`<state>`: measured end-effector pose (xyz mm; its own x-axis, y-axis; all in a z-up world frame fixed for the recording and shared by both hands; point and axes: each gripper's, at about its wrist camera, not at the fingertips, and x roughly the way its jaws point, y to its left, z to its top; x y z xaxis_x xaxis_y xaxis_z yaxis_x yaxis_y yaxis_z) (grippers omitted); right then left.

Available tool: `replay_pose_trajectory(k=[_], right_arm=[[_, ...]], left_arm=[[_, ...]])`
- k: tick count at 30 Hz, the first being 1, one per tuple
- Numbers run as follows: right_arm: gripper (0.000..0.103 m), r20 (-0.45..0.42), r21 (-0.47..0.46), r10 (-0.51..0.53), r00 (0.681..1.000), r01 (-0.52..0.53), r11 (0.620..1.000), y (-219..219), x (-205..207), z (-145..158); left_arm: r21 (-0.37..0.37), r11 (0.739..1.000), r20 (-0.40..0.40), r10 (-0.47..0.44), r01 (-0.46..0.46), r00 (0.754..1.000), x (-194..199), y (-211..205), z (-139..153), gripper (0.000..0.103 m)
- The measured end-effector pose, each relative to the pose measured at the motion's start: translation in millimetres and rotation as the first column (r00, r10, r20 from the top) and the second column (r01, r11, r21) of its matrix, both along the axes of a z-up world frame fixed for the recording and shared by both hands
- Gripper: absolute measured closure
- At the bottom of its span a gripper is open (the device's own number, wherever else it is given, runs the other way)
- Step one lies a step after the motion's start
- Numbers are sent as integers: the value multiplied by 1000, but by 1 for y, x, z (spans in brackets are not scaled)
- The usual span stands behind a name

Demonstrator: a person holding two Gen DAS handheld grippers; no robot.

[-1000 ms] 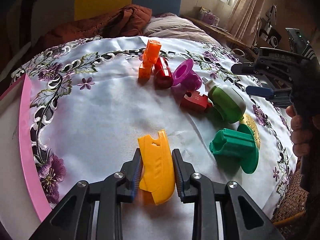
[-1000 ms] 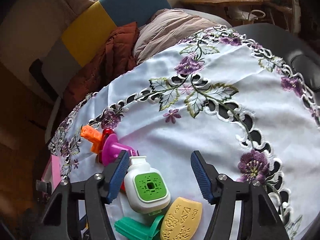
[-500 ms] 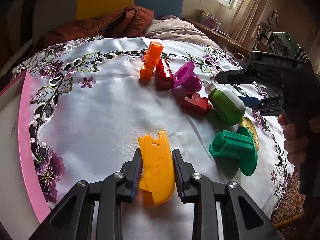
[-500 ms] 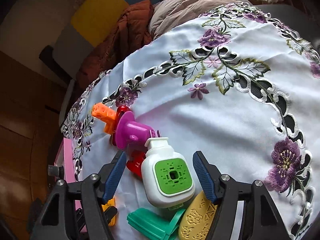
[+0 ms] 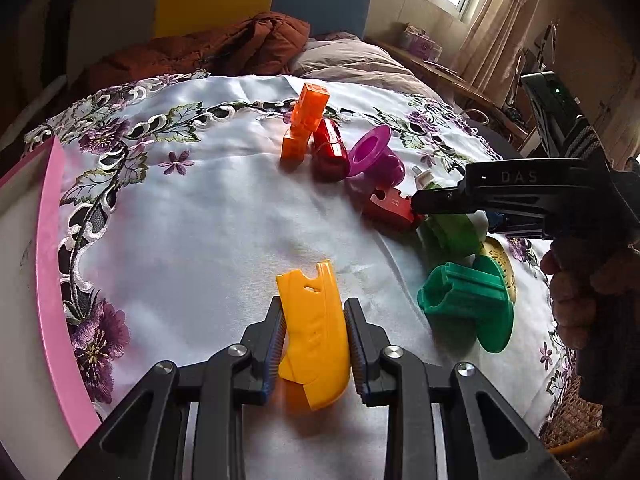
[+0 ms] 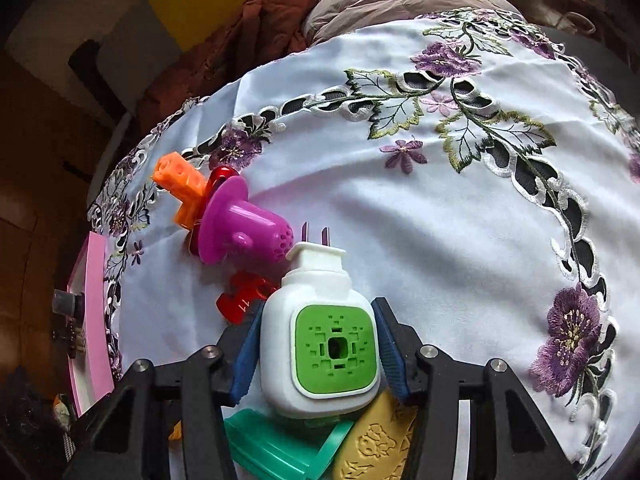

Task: Organize rigid objects
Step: 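Grasp the white plug device with the right tool while the left tool holds the yellow clip, then place the yellow clip in the tray with the left tool while the right tool holds the plug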

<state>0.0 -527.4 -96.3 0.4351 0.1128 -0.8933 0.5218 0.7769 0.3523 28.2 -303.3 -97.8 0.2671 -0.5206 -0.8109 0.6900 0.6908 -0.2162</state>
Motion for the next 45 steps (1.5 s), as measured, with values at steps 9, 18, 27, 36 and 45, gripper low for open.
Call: replay_pose_trajectory(k=[9, 18, 27, 36, 45], right_arm=[[49, 6, 13, -9, 1000, 9, 1000, 0, -2, 1], [50, -6, -29, 16, 1000, -16, 999, 5, 2, 1], [50, -2, -80, 47, 999, -47, 996, 10, 4, 2], [50, -2, -126, 67, 998, -67, 990, 15, 5, 4], [50, -5, -137, 74, 997, -74, 988, 16, 5, 4]], left_arm=[[7, 1000, 1, 2, -2, 1000, 0, -1, 0, 74], [13, 1000, 0, -5, 5, 1000, -1, -2, 3, 75], [-94, 995, -20, -17, 15, 1000, -11, 23, 36, 75], [-156, 974, -28, 164, -167, 986, 31, 100, 71, 75], [-81, 939, 8, 335, -333, 942, 103, 162, 60, 75]])
